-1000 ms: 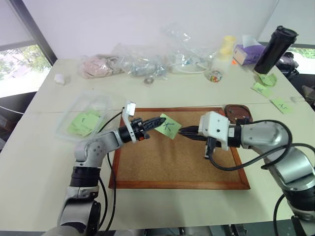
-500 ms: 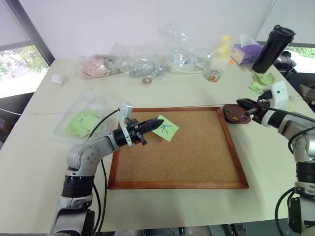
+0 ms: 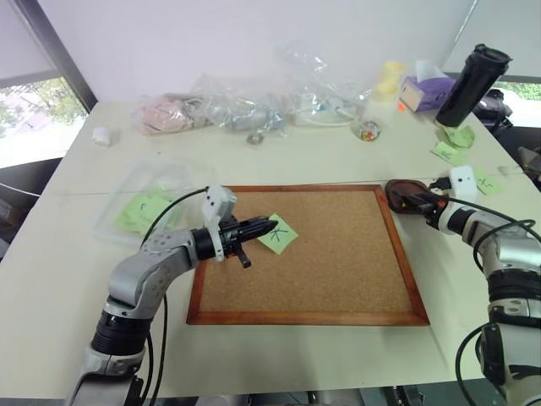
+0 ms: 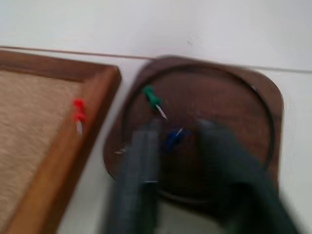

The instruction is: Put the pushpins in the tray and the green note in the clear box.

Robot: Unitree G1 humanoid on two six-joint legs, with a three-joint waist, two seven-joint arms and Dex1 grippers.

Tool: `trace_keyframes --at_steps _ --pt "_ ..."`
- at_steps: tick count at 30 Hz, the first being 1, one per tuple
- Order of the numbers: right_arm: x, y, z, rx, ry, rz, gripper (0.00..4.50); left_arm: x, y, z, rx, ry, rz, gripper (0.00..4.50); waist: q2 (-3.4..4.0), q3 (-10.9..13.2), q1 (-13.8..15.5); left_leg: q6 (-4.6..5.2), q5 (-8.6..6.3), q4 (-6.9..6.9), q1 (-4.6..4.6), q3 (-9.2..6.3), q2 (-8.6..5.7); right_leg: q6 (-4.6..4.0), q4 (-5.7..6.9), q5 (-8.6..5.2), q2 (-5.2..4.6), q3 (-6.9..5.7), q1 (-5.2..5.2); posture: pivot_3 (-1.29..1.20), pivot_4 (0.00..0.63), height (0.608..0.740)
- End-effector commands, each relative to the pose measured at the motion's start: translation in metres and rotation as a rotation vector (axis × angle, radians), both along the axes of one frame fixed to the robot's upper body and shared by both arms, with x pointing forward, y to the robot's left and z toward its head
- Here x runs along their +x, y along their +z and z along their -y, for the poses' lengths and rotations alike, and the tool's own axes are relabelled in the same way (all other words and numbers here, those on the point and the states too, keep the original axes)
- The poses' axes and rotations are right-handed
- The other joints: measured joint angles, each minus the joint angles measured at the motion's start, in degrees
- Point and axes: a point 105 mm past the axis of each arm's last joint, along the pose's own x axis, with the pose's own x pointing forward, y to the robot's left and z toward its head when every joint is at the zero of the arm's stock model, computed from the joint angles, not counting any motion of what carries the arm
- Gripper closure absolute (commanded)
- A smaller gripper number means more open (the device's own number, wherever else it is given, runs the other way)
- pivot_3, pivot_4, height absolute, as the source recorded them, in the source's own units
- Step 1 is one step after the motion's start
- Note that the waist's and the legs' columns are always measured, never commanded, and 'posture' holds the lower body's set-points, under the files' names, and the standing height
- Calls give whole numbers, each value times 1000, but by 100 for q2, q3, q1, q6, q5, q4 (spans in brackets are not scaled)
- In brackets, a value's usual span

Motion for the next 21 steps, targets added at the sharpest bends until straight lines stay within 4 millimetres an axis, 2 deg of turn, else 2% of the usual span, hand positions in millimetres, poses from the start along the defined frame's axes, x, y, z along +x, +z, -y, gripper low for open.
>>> trace_keyframes --at_steps 1,2,3,6,17,20,21 --pt "5 16 3 -18 -3 59 1047 -4 9 1 -1 -8 52 4500 0 0 -12 0 0 -1 0 0 0 0 0 0 0 0 0 0 150 740" --pt "5 16 3 -21 -4 59 459 -4 9 1 -1 -6 52 4500 0 0 -11 0 0 -1 0 0 1 0 0 0 1 0 0 0 150 740" --pt "5 16 4 -20 -3 61 67 -4 8 1 1 -6 53 4500 0 0 -8 0 0 -1 0 -1 1 0 0 0 1 -1 0 0 150 740" --pt "5 21 3 -15 4 77 67 -4 8 1 -2 1 52 4500 0 0 -2 0 0 1 0 -1 0 0 0 0 0 -1 0 0 150 740" --pt "6 68 -6 100 35 187 67 -3 7 3 -3 1 49 4500 0 0 -5 0 0 0 -1 -1 1 0 0 0 0 -1 0 0 150 740" --pt "-6 87 -24 112 138 206 67 -3 9 -1 -1 5 52 4500 2 1 7 0 0 0 -4 -1 1 0 0 0 0 -1 -2 0 150 740" --pt "-17 94 -39 102 220 207 67 -3 11 -3 0 11 53 4500 2 1 8 0 0 0 -4 -1 2 0 0 0 0 0 -3 0 150 740"
